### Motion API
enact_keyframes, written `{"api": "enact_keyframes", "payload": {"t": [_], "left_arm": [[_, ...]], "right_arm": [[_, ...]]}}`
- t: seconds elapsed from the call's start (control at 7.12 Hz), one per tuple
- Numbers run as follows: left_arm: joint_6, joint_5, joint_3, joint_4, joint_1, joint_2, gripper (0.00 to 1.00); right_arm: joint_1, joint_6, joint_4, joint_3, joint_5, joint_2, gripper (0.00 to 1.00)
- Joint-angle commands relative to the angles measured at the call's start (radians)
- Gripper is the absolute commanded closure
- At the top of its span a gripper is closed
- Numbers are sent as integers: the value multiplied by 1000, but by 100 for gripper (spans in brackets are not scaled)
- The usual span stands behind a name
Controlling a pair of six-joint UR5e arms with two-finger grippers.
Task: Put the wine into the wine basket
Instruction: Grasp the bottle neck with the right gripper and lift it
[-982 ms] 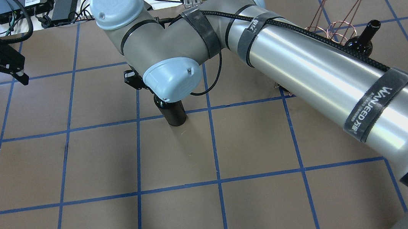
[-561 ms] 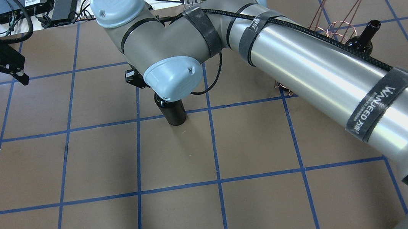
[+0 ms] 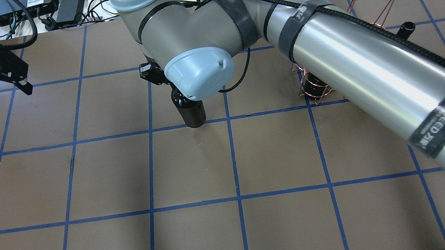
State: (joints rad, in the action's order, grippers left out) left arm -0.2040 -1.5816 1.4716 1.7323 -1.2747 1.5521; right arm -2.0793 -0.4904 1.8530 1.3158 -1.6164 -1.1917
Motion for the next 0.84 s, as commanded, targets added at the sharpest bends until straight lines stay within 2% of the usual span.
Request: {"api": "enact_keyframes", "payload": {"t": [0.0,0.28,0.56,0.7], "left_arm": [[0,0,1,1,0,-1,0],[0,2,3,3,0,-1,0],[0,2,3,1,0,-1,0],[0,3,3,1,-2,-1,0]], "right_arm": [[109,120,-127,10,3,-118,81],[232,253,-326,34,12,-230,89],[397,480,-365,80,3,-311,89],[492,559,-392,82,-2,-316,89]]}}
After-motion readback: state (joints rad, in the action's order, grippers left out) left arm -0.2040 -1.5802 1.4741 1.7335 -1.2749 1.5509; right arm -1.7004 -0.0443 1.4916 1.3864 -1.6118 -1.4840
